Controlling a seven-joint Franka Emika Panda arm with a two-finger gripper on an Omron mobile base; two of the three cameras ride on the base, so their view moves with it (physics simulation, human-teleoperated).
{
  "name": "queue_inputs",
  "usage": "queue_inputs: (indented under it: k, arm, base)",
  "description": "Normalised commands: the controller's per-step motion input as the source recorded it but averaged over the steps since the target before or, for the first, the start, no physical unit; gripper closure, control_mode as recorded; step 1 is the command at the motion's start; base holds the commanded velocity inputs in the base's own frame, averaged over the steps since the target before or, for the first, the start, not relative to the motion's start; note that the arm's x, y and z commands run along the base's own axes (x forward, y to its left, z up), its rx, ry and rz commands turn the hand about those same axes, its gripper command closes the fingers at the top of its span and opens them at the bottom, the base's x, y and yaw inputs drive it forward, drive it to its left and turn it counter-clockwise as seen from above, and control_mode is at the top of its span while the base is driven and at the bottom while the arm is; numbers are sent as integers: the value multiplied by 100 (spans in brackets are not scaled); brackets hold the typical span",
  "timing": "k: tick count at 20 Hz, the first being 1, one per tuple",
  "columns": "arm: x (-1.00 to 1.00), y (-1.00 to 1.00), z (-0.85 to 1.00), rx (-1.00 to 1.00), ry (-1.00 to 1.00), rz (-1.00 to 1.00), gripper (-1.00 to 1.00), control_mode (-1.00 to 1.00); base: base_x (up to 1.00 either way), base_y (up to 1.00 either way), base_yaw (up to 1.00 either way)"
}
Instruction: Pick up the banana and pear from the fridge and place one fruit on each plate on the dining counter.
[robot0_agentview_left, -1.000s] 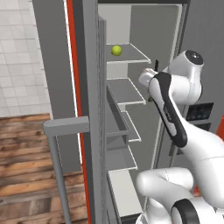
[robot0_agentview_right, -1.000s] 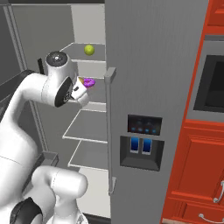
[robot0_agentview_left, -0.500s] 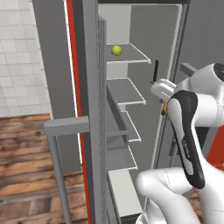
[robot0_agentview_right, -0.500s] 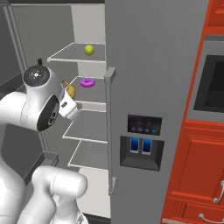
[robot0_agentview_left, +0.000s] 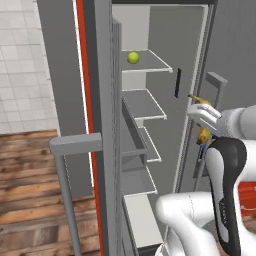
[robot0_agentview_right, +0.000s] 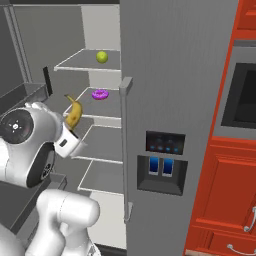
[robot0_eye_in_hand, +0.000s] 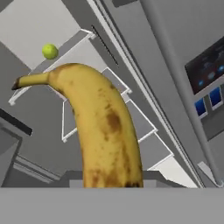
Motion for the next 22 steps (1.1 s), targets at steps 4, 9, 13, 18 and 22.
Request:
queue_inputs:
  k: [4, 9, 13, 18, 22]
  arm:
    - [-89, -14, 7, 0, -36, -18, 100, -100]
    - [-26, -5, 8, 0, -11, -11, 100, 100]
    - [0, 0, 0, 0, 0, 0, 100, 100]
    - [0, 0, 0, 0, 0, 0, 100, 100]
    - [0, 0, 0, 0, 0, 0, 100, 100]
  base:
    - [0, 0, 0]
    - [-34, -10, -25]
    - [-46, -22, -62]
    - [-31, -17, -77]
    - [-16, -18, -82]
